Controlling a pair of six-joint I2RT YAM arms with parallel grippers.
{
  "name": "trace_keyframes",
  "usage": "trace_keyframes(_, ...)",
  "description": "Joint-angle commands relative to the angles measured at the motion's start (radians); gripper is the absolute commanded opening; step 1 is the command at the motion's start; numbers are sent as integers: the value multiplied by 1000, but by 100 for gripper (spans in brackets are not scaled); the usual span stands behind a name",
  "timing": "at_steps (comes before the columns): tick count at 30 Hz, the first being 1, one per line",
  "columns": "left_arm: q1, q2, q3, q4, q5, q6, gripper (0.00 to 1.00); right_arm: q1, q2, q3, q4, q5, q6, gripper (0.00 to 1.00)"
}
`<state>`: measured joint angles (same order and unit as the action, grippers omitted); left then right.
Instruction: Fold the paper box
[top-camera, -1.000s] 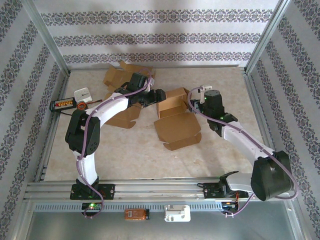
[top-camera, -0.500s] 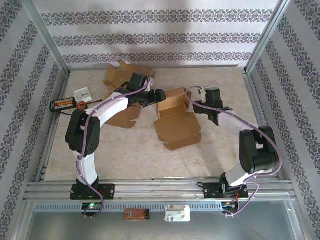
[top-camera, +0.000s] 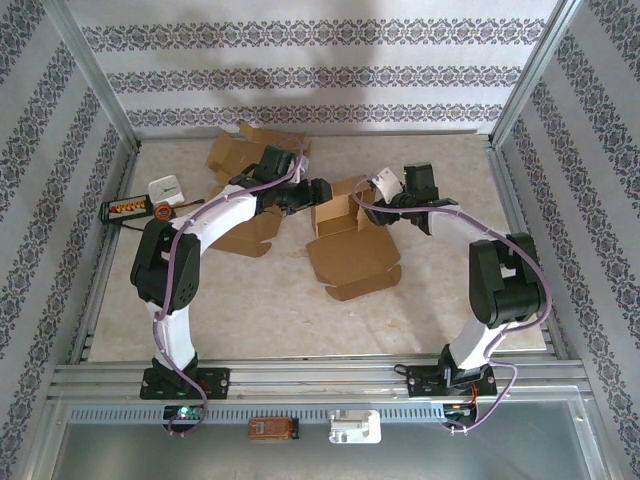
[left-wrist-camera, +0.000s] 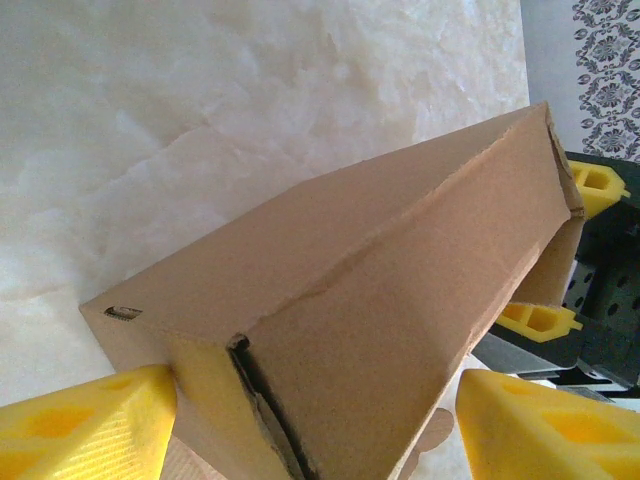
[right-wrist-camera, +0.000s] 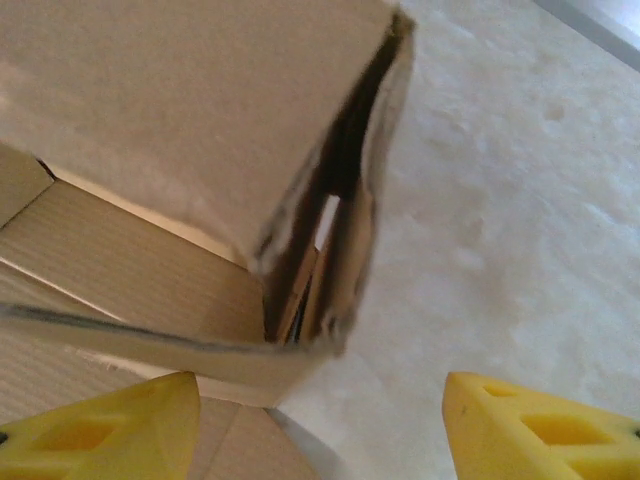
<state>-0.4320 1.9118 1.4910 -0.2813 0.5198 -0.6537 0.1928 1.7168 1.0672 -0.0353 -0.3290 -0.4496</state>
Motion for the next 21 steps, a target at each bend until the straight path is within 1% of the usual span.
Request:
trace_keyframes(1,-10,-21,13,-18,3,23,74,16,33,43,-26,-83,-22,64)
trace_keyframes(3,-11,-23,10,-19,3,25,74,20,46,52,-22,-101,-17,62)
trace_keyframes(10,-11,-26,4,-15,12,23,75,57,107,116,-21,-86,65,52)
trace_keyframes(12,-10,-33,-1,-13,18,17,76,90,121,131,-47,-26,49,48)
trace_keyframes(14,-10,-45,-9,-10,16,16,77,115,127,141,-76,20,33,46)
trace_keyframes(17,-11,-74,-15,-7,9,22,80,150,126,160,-121,77,34,36)
trace_keyframes(18,-10,-84,-18,-1,6,25,81,159,123,169,-143,90,44,32)
trace_keyframes(21,-10,-103,-24,9,1,18,83,186,102,186,-168,124,146,23)
